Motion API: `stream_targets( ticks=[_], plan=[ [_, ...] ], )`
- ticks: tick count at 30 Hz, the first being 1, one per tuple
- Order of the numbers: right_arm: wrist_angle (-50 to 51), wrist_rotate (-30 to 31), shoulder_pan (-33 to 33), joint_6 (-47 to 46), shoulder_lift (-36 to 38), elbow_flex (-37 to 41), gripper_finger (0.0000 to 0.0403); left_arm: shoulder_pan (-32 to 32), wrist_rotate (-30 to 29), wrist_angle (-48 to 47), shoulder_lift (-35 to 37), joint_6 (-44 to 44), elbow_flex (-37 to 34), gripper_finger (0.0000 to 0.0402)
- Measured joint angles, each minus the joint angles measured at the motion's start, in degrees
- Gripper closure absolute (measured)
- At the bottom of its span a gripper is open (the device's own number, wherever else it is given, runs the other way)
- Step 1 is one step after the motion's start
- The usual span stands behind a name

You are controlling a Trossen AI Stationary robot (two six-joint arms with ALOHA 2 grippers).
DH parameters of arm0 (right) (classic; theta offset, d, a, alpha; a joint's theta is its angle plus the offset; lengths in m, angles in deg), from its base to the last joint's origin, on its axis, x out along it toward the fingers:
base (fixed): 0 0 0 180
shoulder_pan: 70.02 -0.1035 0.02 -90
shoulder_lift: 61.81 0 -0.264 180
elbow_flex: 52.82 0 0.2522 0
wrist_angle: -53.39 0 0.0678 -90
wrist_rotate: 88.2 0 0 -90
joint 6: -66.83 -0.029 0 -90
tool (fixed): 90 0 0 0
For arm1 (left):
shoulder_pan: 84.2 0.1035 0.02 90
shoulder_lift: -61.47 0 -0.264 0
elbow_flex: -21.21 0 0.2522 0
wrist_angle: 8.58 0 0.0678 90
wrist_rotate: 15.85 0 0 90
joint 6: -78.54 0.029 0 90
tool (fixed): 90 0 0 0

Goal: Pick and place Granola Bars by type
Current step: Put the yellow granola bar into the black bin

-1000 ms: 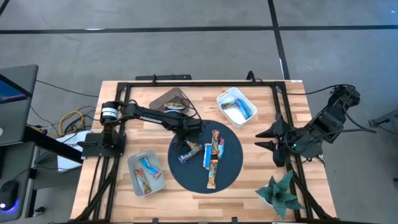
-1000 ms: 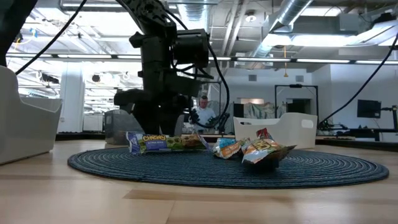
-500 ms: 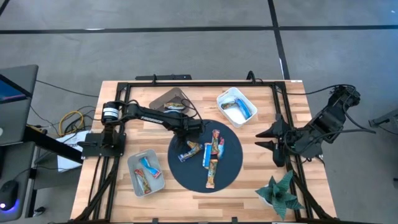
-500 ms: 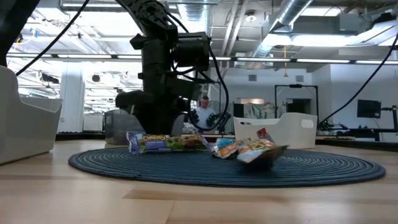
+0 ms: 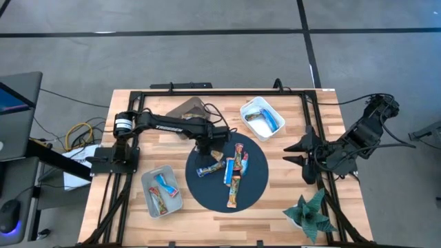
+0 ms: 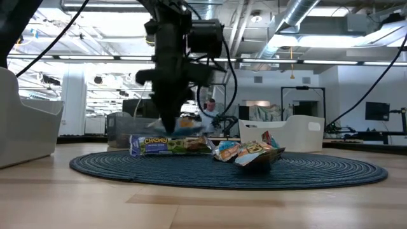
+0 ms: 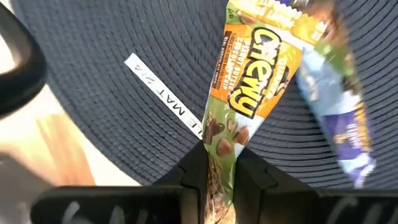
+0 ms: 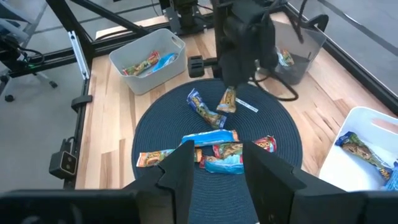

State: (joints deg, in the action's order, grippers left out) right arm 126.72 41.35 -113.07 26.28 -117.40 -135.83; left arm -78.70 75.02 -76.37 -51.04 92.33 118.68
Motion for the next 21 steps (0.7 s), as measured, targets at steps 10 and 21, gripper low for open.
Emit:
stream_targets(
  ticks=[10, 21],
  plan=[
    [0.0, 0.0, 0.0, -0.02, 0.0, 0.0, 0.0276, 4.25, -13.2, -12.01, 0.04, -9.55, 9.41, 0.0365],
    [-0.07, -0.08, 0.0, -3.76, 0.0, 2.17, 0.0276, 14.23, -18.13, -16.09, 3.74, -18.23, 10.22, 0.0363]
  ],
)
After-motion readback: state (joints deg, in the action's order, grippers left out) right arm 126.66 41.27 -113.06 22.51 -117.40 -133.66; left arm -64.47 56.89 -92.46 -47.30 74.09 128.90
